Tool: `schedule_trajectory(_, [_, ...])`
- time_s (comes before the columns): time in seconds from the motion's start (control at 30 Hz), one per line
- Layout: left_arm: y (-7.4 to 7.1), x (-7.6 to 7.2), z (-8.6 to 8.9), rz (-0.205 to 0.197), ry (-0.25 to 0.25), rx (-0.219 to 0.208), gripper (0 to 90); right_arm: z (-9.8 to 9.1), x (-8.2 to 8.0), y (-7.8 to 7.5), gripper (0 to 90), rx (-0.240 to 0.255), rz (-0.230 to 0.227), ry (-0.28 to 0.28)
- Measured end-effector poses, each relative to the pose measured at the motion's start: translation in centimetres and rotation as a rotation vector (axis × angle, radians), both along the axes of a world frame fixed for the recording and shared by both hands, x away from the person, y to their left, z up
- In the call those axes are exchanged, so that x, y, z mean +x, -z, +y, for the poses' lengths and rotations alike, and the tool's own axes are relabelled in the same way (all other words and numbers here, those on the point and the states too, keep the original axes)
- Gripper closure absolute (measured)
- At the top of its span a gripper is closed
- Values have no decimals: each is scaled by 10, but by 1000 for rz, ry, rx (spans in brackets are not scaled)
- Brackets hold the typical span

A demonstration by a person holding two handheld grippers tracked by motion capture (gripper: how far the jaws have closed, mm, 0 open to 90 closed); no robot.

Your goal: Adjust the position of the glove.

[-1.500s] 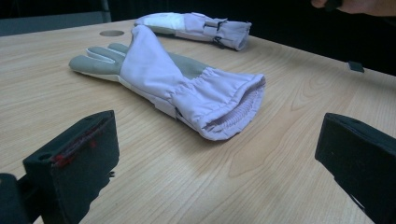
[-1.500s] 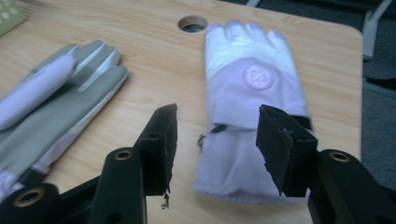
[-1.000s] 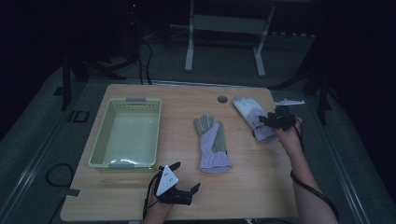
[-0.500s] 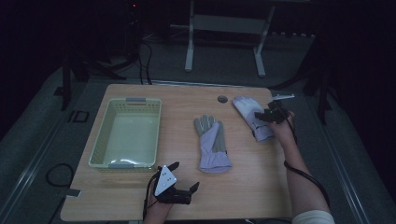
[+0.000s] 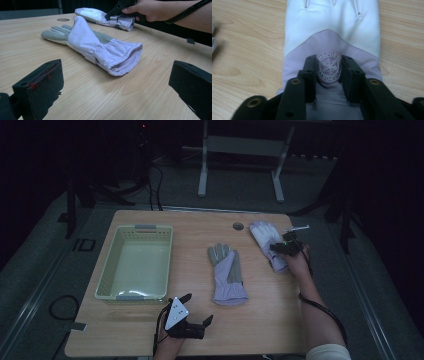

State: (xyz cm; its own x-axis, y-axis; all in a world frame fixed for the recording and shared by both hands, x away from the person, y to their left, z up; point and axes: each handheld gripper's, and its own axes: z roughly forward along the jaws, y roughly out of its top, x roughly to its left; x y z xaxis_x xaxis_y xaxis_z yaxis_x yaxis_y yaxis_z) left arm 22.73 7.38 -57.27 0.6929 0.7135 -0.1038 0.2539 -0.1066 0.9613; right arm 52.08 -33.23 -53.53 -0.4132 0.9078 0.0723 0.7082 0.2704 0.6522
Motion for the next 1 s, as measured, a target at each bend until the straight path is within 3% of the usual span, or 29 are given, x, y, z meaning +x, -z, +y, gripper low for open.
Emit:
schedule_trajectory(0.23, [0, 0, 0, -2, -5, 6, 0, -2, -6, -6, 779, 29, -10, 48])
schedule_trajectory(0.43, [0, 0, -1, 3, -3, 13, 0, -5, -24, -25, 790, 55, -28, 86])
schedule_trajectory(0.8, [-1, 1, -4, -3, 2, 32, 0, -11, -80, -72, 790, 101, -88, 162])
schedule_trajectory(1.0, [-1, -1, -4, -14, 2, 31, 0, -14, -113, -82, 788, 90, -100, 243])
